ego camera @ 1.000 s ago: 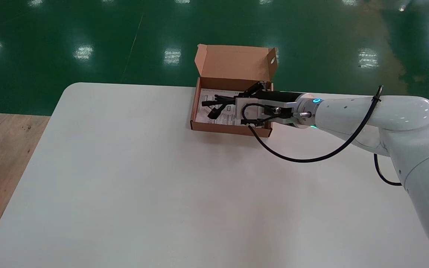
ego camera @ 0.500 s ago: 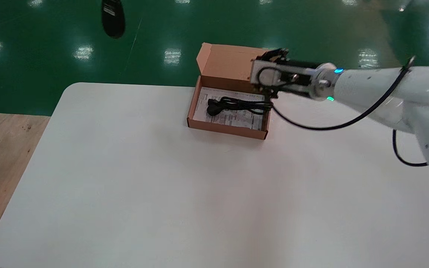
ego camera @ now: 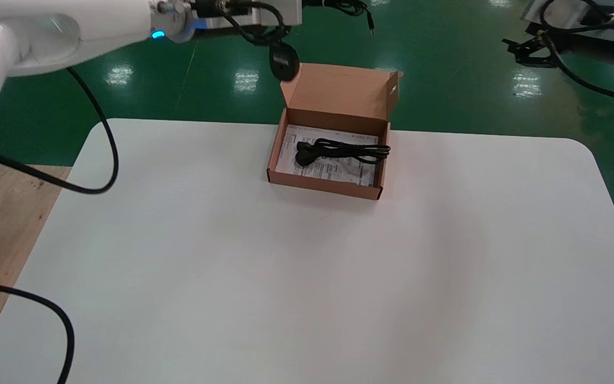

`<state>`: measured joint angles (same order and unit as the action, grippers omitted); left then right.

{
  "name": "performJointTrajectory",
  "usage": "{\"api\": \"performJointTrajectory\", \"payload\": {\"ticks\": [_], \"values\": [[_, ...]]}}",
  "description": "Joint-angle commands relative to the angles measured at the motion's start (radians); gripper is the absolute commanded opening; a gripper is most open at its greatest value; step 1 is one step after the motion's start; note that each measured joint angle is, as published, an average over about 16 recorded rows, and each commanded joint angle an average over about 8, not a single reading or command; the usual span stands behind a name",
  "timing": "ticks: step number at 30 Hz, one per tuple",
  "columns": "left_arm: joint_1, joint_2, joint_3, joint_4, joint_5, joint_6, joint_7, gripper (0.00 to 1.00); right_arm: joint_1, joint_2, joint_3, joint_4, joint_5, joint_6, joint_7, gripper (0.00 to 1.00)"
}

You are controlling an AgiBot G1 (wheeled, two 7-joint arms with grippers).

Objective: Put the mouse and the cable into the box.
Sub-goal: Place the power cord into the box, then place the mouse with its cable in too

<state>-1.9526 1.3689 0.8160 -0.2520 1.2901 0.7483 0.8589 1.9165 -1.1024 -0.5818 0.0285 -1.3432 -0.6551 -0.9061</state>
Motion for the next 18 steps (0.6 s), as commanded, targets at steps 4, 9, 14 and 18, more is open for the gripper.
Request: {"api": "performJointTrajectory", "payload": {"ticks": [4,9,14,18], "values": [[0.070,0.003,0.034,-0.085,-0.056,0.035,-0.032,0.00,0.024,0.055,-0.002,-0.024,-0.004,0.047,-0.011,1.00],[0.116,0.002,0.091,-0.134,-0.104,0.049,-0.076,0.00,0.025,0.073,-0.007,-0.039,-0.012,0.105,-0.010,1.00],[0.168,0.000,0.144,-0.135,-0.158,0.055,-0.155,0.00,0.016,0.079,-0.009,-0.042,-0.015,0.125,-0.008,1.00],[0.214,-0.002,0.177,-0.095,-0.205,0.070,-0.277,0.00,0.009,0.076,-0.007,-0.040,-0.012,0.124,-0.002,1.00]]}}
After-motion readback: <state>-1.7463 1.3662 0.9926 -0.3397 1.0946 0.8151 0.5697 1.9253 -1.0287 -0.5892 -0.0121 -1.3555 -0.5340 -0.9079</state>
